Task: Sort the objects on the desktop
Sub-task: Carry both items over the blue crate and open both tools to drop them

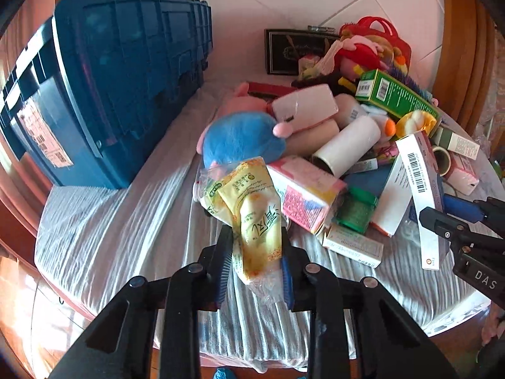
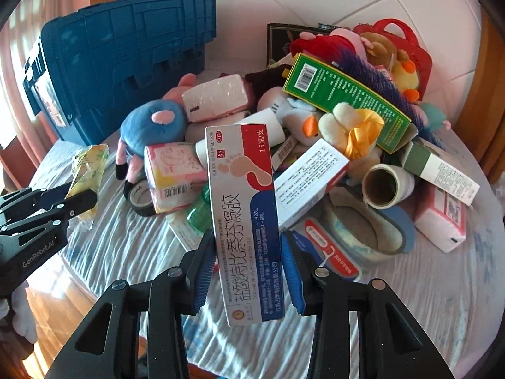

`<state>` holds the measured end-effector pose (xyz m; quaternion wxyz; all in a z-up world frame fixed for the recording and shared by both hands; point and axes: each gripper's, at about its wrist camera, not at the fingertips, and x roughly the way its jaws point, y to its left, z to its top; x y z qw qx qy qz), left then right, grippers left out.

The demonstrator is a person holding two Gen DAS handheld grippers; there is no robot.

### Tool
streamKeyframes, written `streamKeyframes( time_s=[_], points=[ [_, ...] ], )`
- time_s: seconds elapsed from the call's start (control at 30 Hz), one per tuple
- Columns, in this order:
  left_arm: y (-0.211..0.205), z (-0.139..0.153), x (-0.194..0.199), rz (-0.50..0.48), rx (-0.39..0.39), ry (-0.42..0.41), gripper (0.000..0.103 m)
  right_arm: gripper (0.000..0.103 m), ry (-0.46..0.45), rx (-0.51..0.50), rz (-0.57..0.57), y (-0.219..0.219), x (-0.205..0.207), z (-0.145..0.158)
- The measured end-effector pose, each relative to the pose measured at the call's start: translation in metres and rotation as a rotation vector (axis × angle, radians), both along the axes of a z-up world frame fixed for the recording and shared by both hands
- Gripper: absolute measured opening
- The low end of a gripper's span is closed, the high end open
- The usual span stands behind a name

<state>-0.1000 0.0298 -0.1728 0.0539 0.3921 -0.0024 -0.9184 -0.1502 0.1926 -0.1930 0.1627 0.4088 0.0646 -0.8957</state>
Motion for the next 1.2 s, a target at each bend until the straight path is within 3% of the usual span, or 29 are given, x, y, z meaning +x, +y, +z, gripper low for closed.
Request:
streamKeyframes(
  time_s=[0.17,0.37,0.63,0.83,0.93,1.07,1.2],
  points=[
    [-0.001,0.047,-0.02,-0.008,-0.026,0.088,0.027,0.04,0.06,-0.036,-0.009,0.001,0.0,0.034],
    [-0.01,0.101,-0.01,0.004,-0.038,0.198,0.027,0.04,0.172,-0.083,0.012,-0.006,0.001,0.095],
    [-0.055,0.173,-0.026,0.021,-0.054,0.38,0.027,0.04,0.305,-0.142,0.054,-0.056,-0.009,0.177],
    [-0.133,0.224,-0.047,0.015,-0.083,0.507,0.027,0.04,0.418,-0.166,0.067,-0.134,-0.029,0.232],
    [-0.195,0.249,-0.066,0.028,-0.093,0.54,0.027,0.04,0.456,-0.184,0.058,-0.186,-0.046,0.258],
    [-0.285,0.264,-0.101,0.046,-0.098,0.493,0.027,0.04,0.439,-0.212,0.069,-0.274,-0.084,0.28],
    [-0.357,0.254,-0.137,0.07,-0.09,0.4,0.027,0.04,0.387,-0.195,0.072,-0.357,-0.12,0.282]
  ],
)
